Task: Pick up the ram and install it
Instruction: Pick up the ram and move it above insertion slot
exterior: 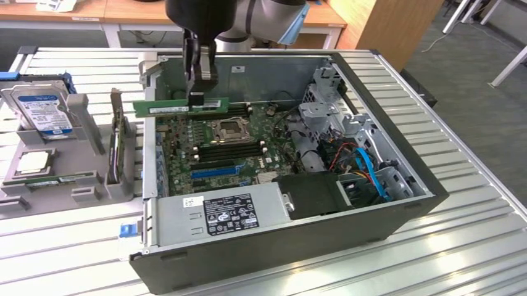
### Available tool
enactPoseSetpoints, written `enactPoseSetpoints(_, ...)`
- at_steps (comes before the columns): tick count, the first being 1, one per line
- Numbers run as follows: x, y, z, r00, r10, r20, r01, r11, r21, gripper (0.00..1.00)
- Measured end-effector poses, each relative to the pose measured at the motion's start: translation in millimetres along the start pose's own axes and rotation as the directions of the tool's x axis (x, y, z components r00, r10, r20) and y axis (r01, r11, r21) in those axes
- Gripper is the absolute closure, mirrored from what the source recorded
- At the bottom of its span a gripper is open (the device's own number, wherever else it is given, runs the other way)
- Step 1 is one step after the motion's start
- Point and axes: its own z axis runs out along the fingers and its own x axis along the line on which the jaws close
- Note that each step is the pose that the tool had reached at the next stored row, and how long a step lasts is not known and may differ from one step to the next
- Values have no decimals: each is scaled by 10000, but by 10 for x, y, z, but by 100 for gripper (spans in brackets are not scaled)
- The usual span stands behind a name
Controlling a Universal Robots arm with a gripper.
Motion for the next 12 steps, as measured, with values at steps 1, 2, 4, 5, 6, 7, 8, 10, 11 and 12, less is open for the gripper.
enactPoseSetpoints(1, 0, 0, 0, 10000, -22, 9, 22, 10000, 14, 89)
enactPoseSetpoints(2, 0, 0, 0, 10000, -45, 20, 45, 10000, 28, 89)
enactPoseSetpoints(4, 0, 0, 1, 10000, -84, 38, 84, 10000, 50, 89)
enactPoseSetpoints(5, -1, 0, 1, 9999, -96, 41, 96, 9999, 53, 89)
enactPoseSetpoints(6, -1, 0, 1, 9999, -98, 41, 98, 9999, 54, 89)
enactPoseSetpoints(7, 0, -1, 1, 9999, -97, 41, 97, 9999, 54, 89)
enactPoseSetpoints(8, 0, -6, 0, 9999, -97, 41, 96, 9999, 54, 89)
enactPoseSetpoints(10, 0, -30, -2, 9999, -97, 40, 97, 9999, 54, 89)
enactPoseSetpoints(11, 1, -46, -3, 9999, -98, 40, 98, 9999, 54, 89)
enactPoseSetpoints(12, 1, -65, -5, 9999, -97, 41, 97, 9999, 54, 89)
